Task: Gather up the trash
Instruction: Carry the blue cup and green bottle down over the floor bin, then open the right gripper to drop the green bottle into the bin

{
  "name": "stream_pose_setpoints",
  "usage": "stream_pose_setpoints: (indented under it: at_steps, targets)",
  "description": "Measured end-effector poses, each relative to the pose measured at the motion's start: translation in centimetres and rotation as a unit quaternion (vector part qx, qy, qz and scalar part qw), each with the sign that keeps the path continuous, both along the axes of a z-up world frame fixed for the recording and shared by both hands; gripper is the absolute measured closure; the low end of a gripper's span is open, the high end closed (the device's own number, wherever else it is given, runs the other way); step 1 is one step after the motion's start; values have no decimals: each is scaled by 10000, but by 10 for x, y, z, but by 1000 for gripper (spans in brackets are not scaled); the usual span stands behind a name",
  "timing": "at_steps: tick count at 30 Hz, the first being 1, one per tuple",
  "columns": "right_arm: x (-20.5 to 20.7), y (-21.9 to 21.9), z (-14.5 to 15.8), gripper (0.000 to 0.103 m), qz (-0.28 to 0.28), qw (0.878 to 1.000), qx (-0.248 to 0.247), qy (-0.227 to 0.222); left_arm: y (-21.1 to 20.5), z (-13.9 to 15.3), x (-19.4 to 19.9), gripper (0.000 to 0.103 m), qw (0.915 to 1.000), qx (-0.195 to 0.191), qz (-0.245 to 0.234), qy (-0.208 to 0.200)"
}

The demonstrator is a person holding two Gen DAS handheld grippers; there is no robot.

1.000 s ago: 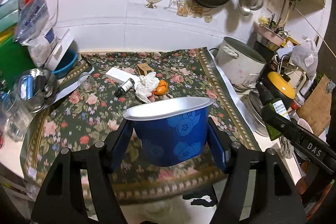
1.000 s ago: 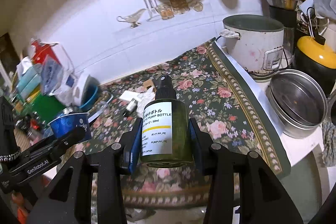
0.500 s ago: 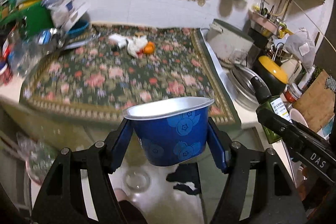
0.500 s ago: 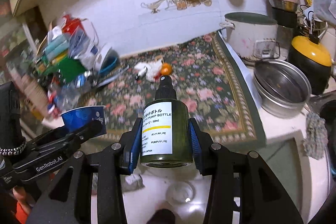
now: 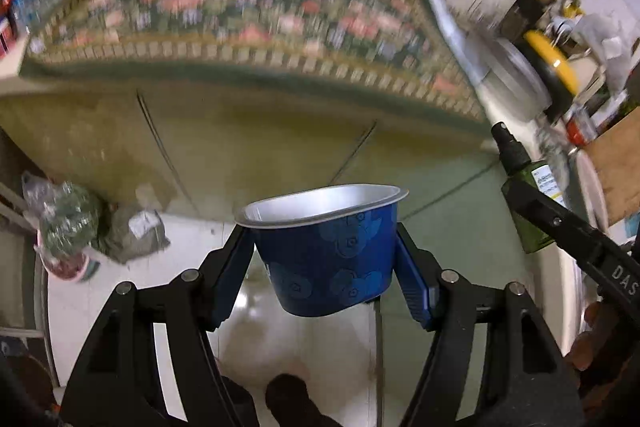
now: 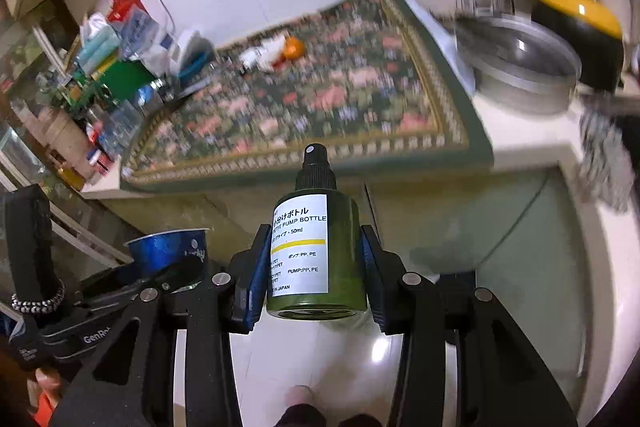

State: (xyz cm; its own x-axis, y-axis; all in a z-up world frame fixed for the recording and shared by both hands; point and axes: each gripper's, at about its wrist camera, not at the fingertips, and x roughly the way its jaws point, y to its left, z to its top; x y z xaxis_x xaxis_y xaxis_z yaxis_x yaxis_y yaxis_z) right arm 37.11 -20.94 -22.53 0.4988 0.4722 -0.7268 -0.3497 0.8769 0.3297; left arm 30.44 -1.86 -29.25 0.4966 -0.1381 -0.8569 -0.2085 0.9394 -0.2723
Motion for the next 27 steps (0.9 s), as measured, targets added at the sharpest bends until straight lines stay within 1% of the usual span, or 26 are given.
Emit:
stream_pose_setpoints:
  at_steps: [2,3,4,5,7,8,10,11,12,15,17,19,22,25,27]
  targets:
    - [1,2,-26,64,-21,9998,-14,195,6,-37,5,35,9997,-42,-31,231]
    - [3,5,-41,64,-44,9995,-36,301,8,-51,7,36,9995,-58,-37,314]
    - [4,7,-58,64,-73,9991,-67,415,14,-74,9,36,9990,-78,-43,435]
    - [6,10,-71,64,-92,9986,-84,512,18,-88,10,36,9987,-86,-53,504]
    - [10,18,-108,64,-159,9970,-112,751,33,-128,13,36,9976,-50,-77,690]
    - [12,22,-122,64,-183,9963,-129,829,39,-141,12,36,9974,-56,-94,716]
    - [16,33,-158,64,-233,9947,-165,986,55,-177,14,36,9966,-8,-160,804]
    - [18,37,-172,64,-253,9941,-170,1038,60,-189,14,36,9965,12,-193,819]
    - [21,44,-192,64,-272,9933,-174,1108,68,-209,15,36,9960,51,-252,855]
    - [28,65,-244,64,-277,9919,-250,1215,82,-255,14,36,9952,171,-333,901]
    - [33,79,-277,64,-291,9913,-322,1240,90,-284,17,36,9946,175,-372,948]
    - [40,93,-313,64,-261,9899,-276,1369,95,-314,18,36,9939,132,-429,1008]
    - [48,110,-350,64,-151,9895,-225,1421,99,-347,22,36,9931,77,-485,1064]
    - [53,123,-367,64,54,9899,-326,1377,96,-369,29,36,9933,-15,-534,1022]
    - [54,128,-376,61,164,9900,-515,1304,92,-378,36,36,9934,-137,-530,1007]
